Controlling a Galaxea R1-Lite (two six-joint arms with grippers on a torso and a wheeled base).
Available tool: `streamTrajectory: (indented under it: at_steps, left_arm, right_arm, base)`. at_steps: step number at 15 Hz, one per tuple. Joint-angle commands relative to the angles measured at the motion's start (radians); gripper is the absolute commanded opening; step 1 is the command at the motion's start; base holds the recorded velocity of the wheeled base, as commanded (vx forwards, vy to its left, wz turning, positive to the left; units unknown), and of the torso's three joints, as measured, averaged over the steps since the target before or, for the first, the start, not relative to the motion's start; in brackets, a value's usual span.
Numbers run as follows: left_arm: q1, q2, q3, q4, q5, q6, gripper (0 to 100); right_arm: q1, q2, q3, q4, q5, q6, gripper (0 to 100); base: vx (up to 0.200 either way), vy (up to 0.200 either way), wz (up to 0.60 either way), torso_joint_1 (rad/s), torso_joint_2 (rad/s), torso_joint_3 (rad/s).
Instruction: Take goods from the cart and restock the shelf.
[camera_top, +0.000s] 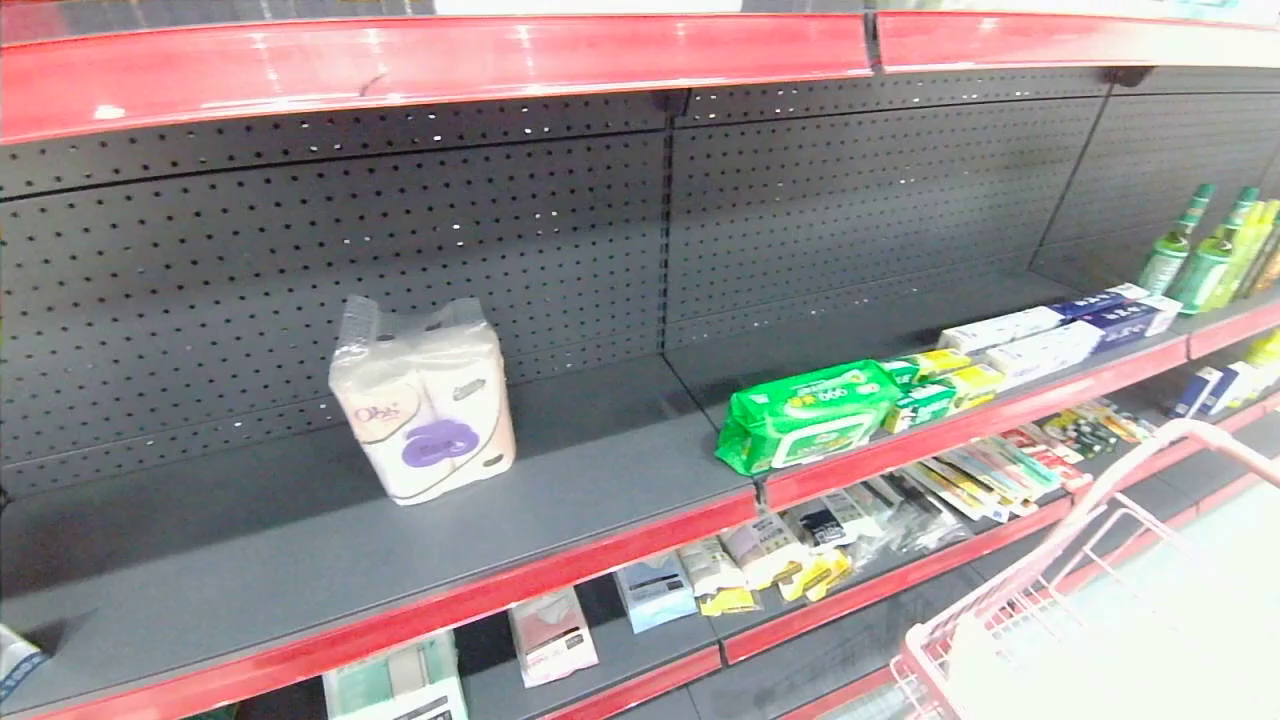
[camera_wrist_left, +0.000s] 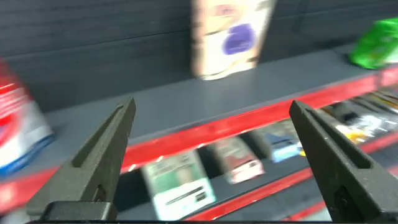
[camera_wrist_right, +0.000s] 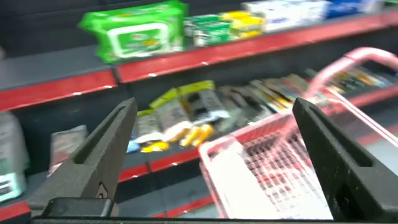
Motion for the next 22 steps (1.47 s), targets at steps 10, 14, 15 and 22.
streamTrajectory:
  at_steps: [10,14,15,22]
  left_arm:
    - [0.0,0.001,-0.001,-0.001,0.0,0.0,100]
    - [0.0,0.001,-0.001,-0.001,-0.001,0.0,100]
    - [0.0,0.001,-0.001,-0.001,-0.001,0.0,100]
    - [0.0,0.001,0.0,-0.001,-0.001,0.001,100]
  right_arm:
    - [0.0,0.0,0.0,0.0,0.002,-0.004,100]
    - [0.0,0.0,0.0,0.0,0.002,-0.004,100]
    - [0.0,0.0,0.0,0.0,0.002,-0.004,100]
    - [0.0,0.001,-0.001,0.006,0.008,-0.016,100]
  base:
    - [0.0,0.0,-0.6,0.003,0.0,0.002]
    - [0.0,0.0,-0.6,0.001,0.0,0.004]
    - [0.0,0.0,-0.6,0.007,0.0,0.002]
    - [0.0,0.0,0.0,0.0,0.0,0.0]
